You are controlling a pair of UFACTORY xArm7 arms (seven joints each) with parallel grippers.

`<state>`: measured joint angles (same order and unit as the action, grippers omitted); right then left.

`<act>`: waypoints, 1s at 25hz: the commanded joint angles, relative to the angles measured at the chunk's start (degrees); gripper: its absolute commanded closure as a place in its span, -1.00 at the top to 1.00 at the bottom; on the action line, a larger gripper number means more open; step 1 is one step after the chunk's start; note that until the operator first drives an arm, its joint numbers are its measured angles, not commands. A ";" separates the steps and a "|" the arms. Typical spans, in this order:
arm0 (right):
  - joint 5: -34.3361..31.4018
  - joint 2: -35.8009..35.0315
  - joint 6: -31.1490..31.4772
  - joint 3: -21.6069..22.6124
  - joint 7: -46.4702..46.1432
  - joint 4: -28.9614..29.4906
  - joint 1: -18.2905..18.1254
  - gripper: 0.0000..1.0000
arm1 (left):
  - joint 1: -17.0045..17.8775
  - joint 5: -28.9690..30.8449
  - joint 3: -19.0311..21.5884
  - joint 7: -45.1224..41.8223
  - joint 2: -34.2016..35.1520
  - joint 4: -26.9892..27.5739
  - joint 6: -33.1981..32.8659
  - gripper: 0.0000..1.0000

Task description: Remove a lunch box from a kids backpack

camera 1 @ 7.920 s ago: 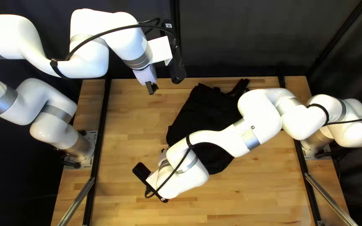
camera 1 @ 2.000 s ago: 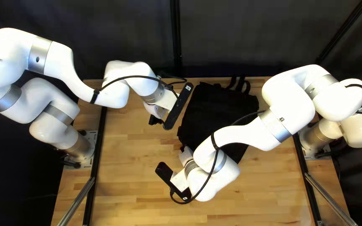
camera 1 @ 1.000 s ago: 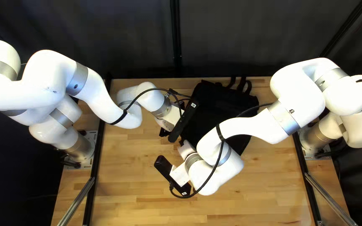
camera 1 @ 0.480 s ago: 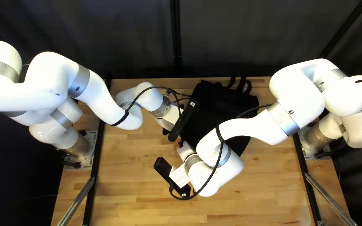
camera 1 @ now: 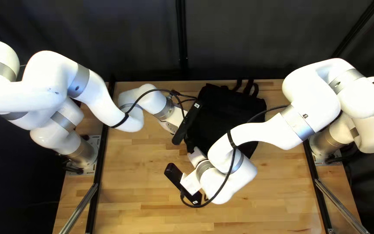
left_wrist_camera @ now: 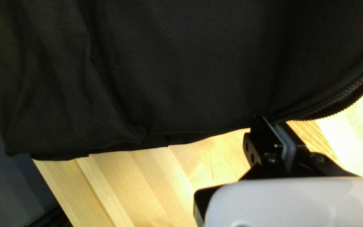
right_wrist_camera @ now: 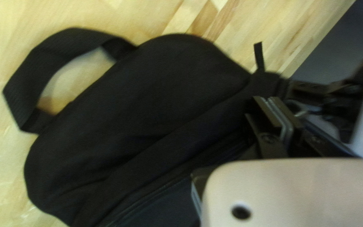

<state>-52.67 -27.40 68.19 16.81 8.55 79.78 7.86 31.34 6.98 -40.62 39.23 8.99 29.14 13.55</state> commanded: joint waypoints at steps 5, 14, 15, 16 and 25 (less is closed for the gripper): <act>0.74 2.16 0.49 0.60 0.97 -2.22 0.33 -1.00 | -0.63 0.92 0.53 -0.92 0.57 -0.15 0.66 -1.00; 1.40 3.68 0.26 1.16 2.49 -4.71 0.62 -1.00 | -0.71 1.11 0.75 -1.30 0.40 0.15 1.10 -1.00; 1.47 3.82 0.39 1.24 2.56 -4.77 0.72 -1.00 | -0.73 1.14 0.76 -1.35 0.39 0.14 1.12 -1.00; 1.65 3.97 0.94 1.45 2.70 -4.58 1.08 -1.00 | -0.77 1.20 0.79 -1.44 0.38 0.12 1.14 -1.00; 2.45 2.76 3.49 2.31 3.36 -2.56 2.98 -1.00 | -0.92 1.48 1.00 -1.80 0.38 0.23 1.25 -1.00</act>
<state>-50.34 -24.75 71.75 19.02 11.66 77.61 10.79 30.45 8.38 -39.68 37.49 9.36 29.35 14.78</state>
